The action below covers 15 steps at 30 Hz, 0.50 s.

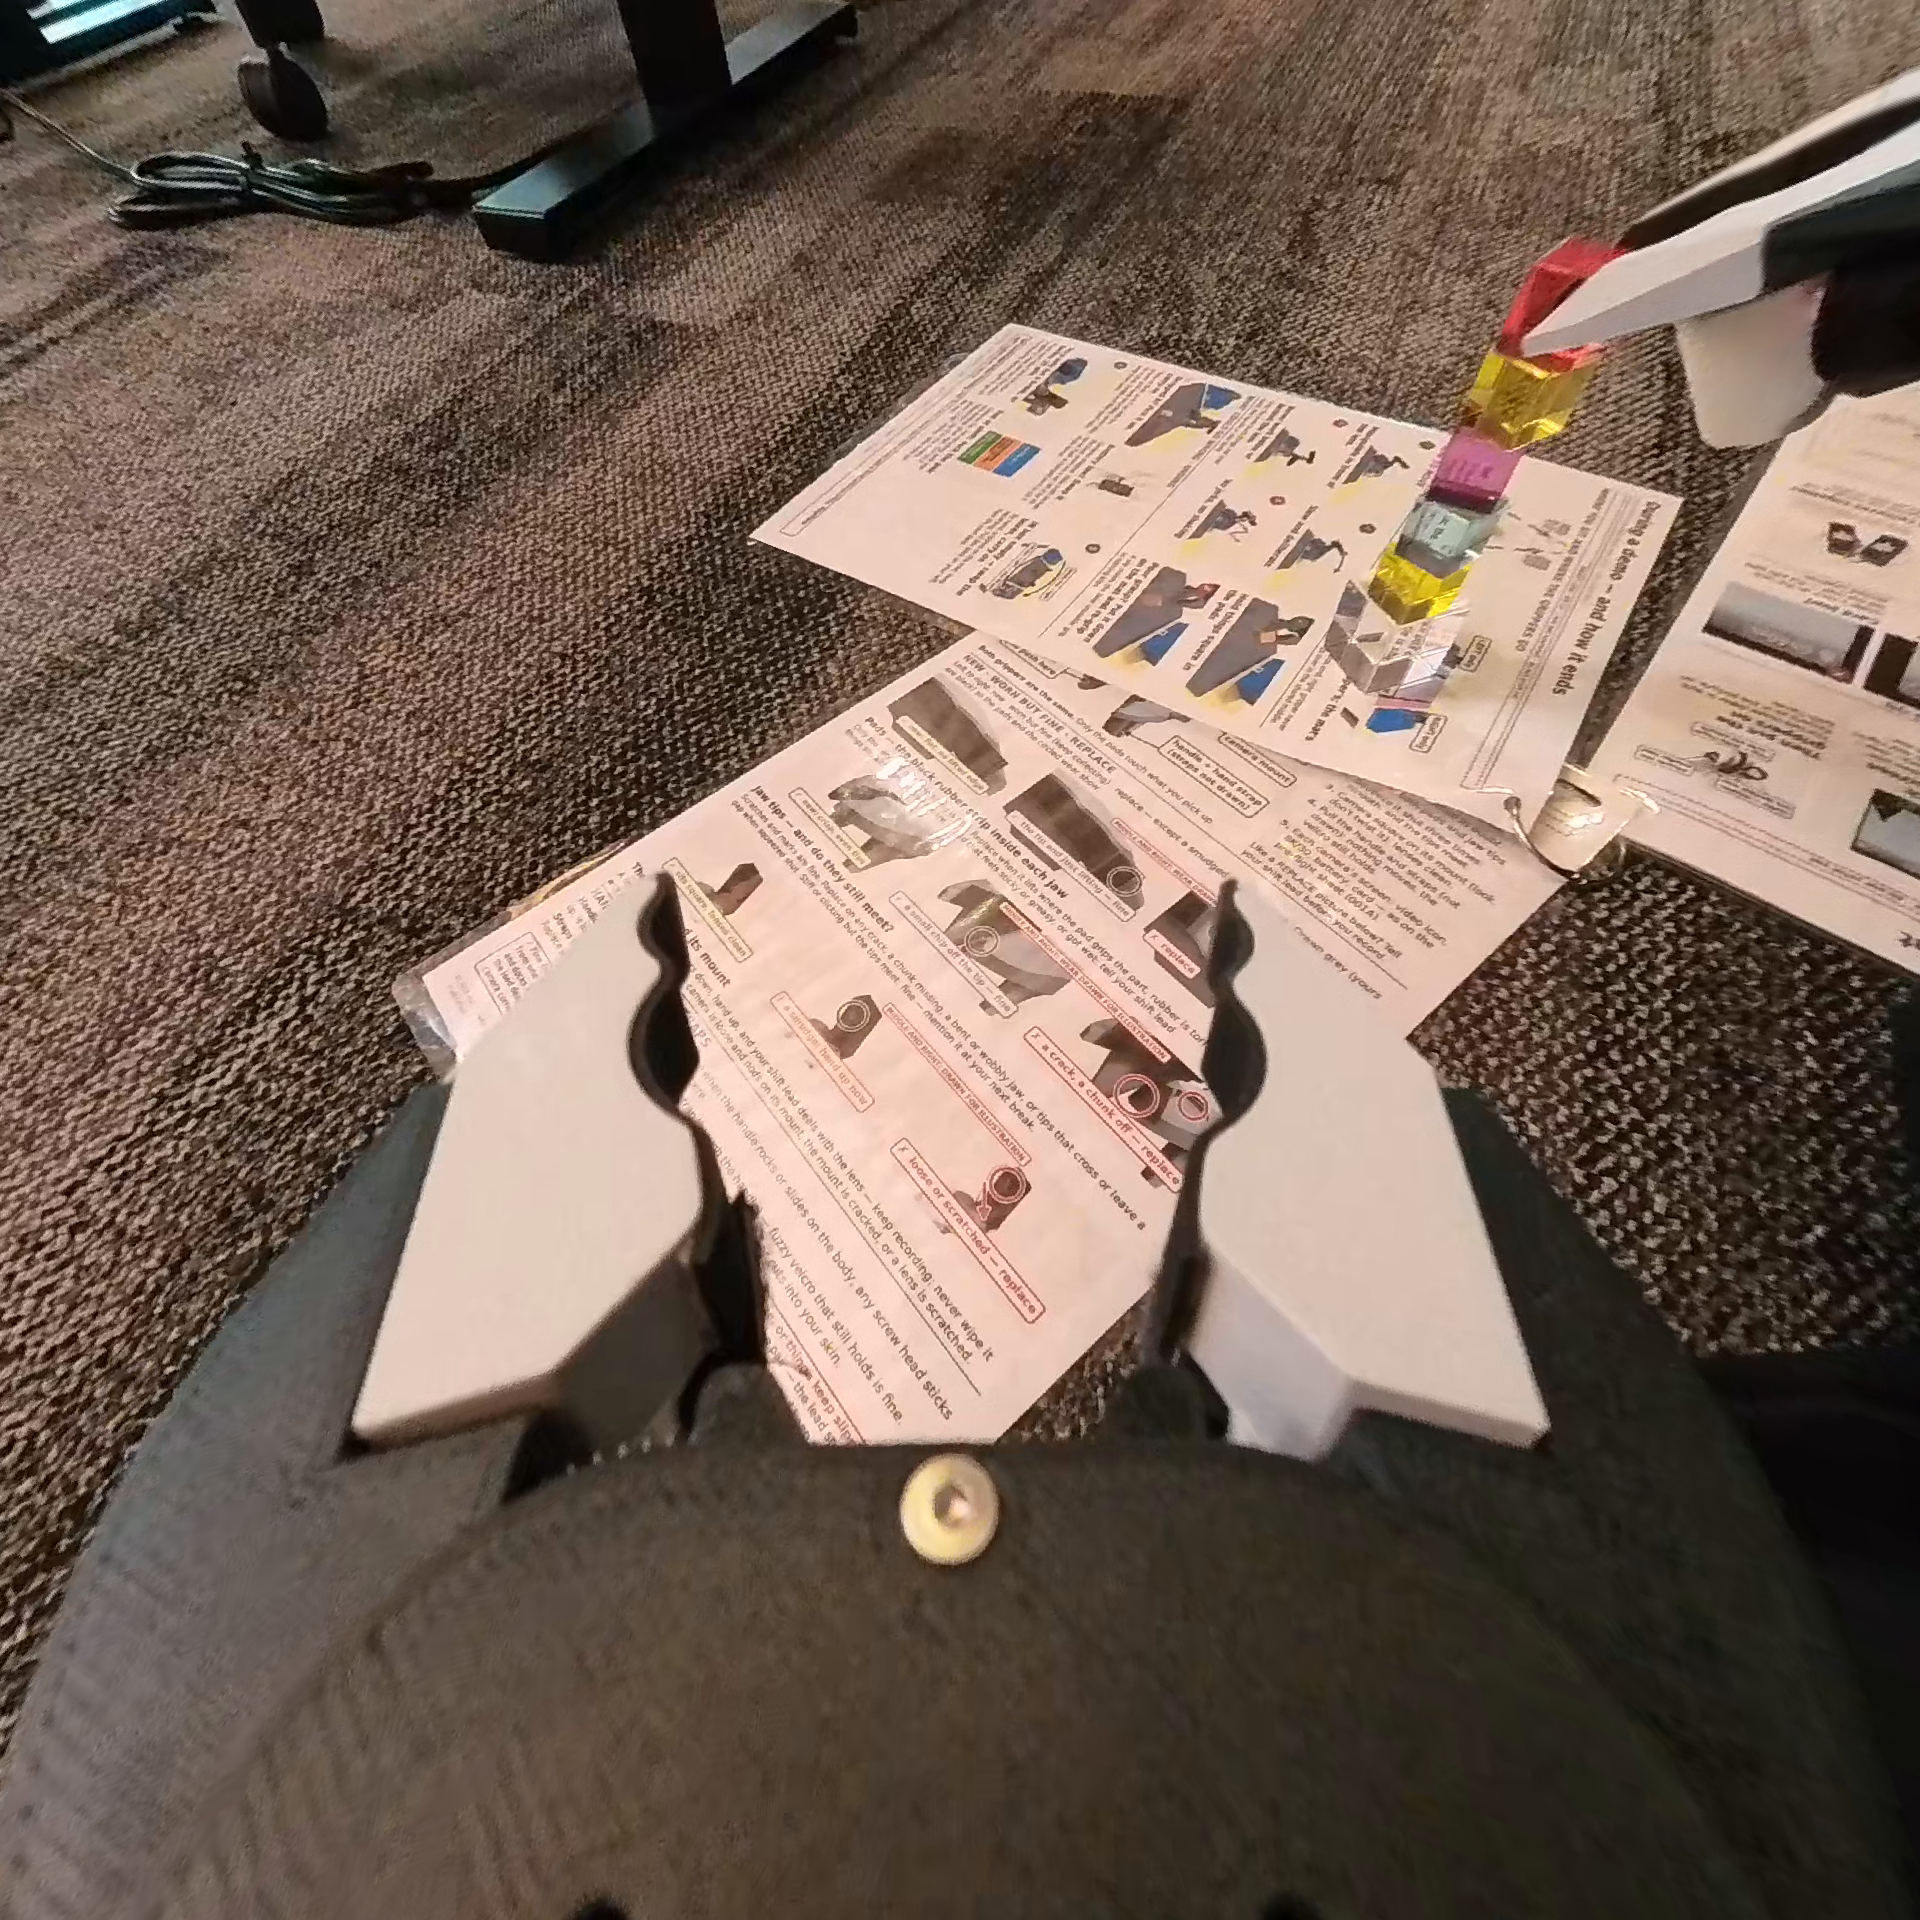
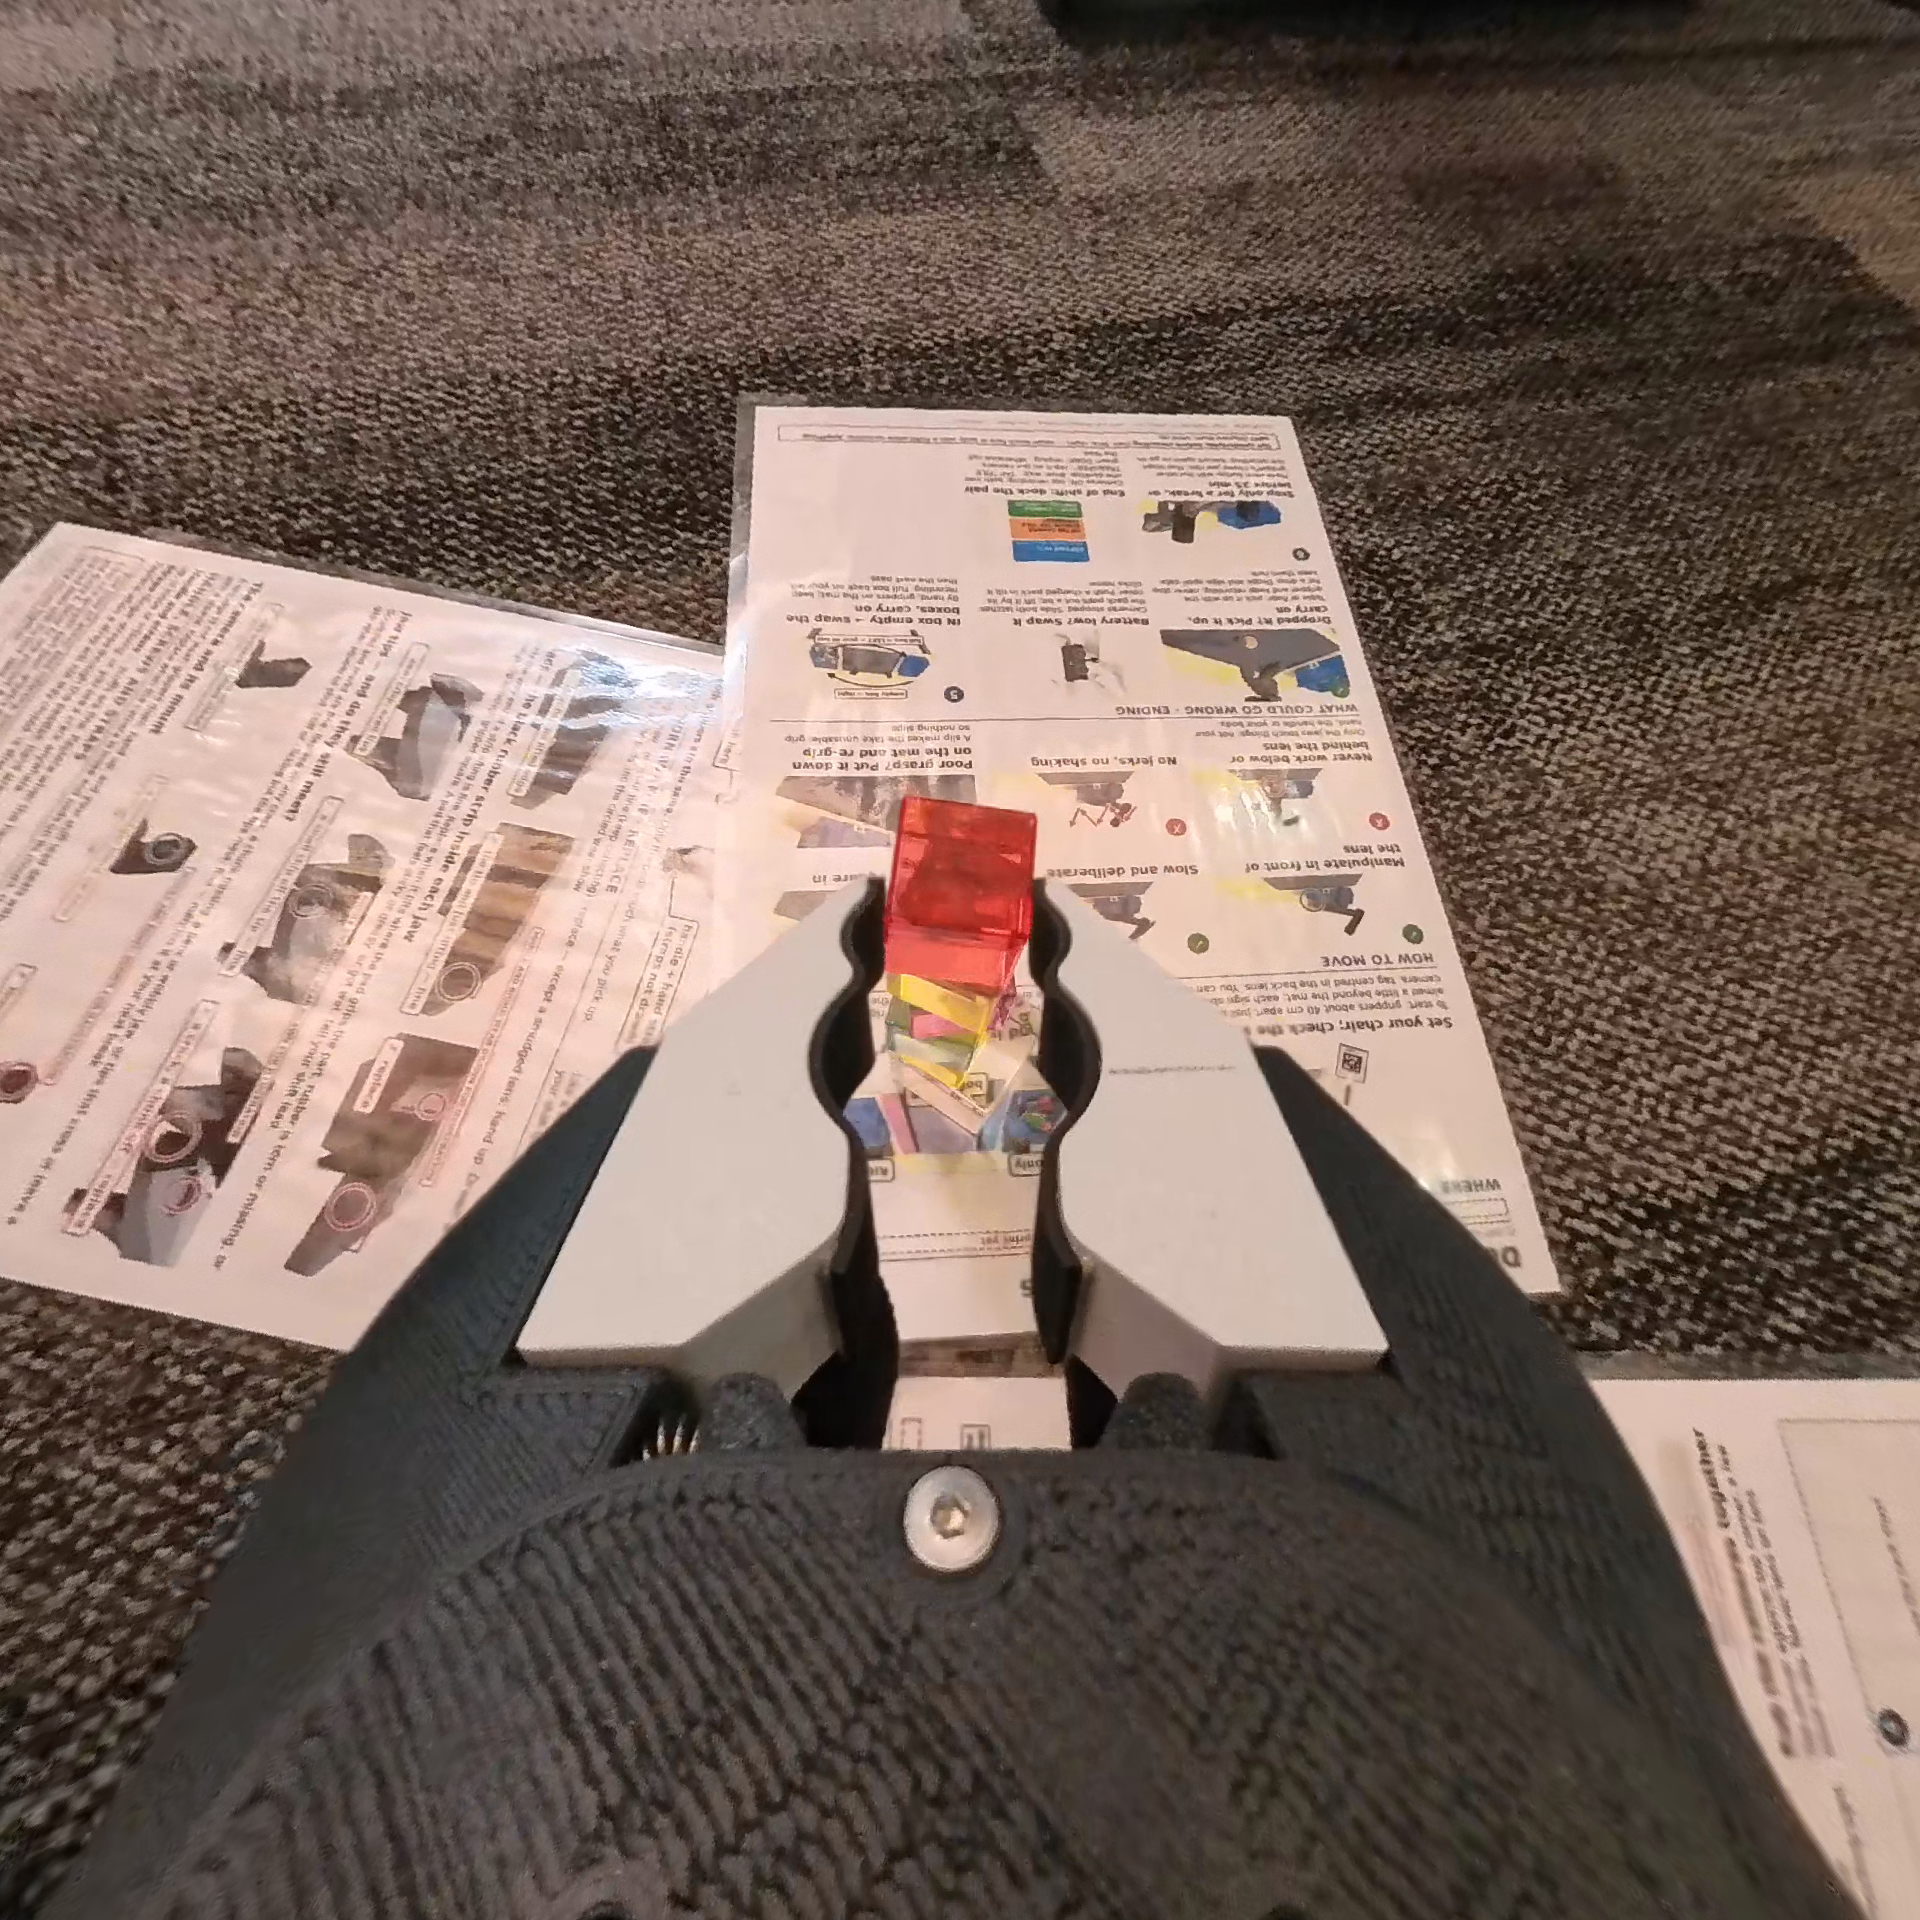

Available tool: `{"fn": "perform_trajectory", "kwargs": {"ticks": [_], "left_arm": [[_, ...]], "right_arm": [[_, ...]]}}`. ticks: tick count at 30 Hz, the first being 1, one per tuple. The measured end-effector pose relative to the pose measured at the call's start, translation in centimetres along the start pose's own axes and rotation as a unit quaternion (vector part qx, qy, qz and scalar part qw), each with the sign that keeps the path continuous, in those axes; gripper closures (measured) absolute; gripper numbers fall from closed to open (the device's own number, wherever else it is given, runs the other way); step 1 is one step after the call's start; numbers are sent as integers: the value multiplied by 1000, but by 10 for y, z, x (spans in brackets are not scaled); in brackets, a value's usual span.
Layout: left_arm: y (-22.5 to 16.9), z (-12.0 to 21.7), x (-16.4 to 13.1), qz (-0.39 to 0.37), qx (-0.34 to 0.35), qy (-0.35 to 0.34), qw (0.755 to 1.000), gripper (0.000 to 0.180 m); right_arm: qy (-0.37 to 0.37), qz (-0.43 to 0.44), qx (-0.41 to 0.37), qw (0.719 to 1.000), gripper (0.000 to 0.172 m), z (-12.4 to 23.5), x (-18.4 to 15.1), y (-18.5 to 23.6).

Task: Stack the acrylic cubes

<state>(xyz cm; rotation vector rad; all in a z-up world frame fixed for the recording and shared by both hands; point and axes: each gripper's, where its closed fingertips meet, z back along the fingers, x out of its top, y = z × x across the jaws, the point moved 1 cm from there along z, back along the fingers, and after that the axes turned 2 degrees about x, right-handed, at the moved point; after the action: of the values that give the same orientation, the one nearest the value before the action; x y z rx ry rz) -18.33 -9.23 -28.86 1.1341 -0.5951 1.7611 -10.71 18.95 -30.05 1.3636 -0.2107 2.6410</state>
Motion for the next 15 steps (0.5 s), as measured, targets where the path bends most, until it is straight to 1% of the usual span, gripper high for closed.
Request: {"fn": "perform_trajectory", "kwargs": {"ticks": [2, 3, 4, 6, 7, 8, 9, 10, 12, 13, 14, 15], "left_arm": [[1, -1, -1, 3, 1, 1, 1000, 80], [1, -1, -1, 5, 1, 3, 1000, 80], [2, -1, -1, 7, 1, 4, 1000, 80], [3, -2, -2, 11, 2, 7, 1000, 80], [3, -2, -2, 12, 3, 7, 1000, 81], [4, -1, -2, 14, 5, 6, 1000, 81], [5, -2, -2, 18, 7, 4, 1000, 83], [7, -2, -2, 23, 11, 2, 1000, 84], [9, -2, 0, 32, 17, -4, 999, 86], [9, -2, 0, 34, 17, -5, 999, 87], [8, -3, 0, 34, 17, -5, 999, 87], [8, -3, 0, 32, 16, -3, 999, 87]], "right_arm": [[0, 8, -3, 1000, 145, 0, 0, 2], [-3, 9, -3, 1000, 140, 1, 0, 3], [-5, 6, -3, 1000, 132, 2, 0, 3], [-4, -9, 2, 1000, 110, 8, -1, 5], [1, -12, 0, 1000, 103, 14, -2, 6], [4, -11, -6, 1000, 101, 21, -4, 7], [8, -9, -10, 1000, 103, 26, -8, 8], [15, -11, -10, 1000, 114, 30, -14, 9], [43, -37, -18, 998, 151, 26, -33, 4], [63, -51, -25, 996, 164, 21, -44, -1], [77, -64, -31, 994, 172, 16, -53, -5], [82, -81, -32, 993, 172, 9, -59, -9]]}}
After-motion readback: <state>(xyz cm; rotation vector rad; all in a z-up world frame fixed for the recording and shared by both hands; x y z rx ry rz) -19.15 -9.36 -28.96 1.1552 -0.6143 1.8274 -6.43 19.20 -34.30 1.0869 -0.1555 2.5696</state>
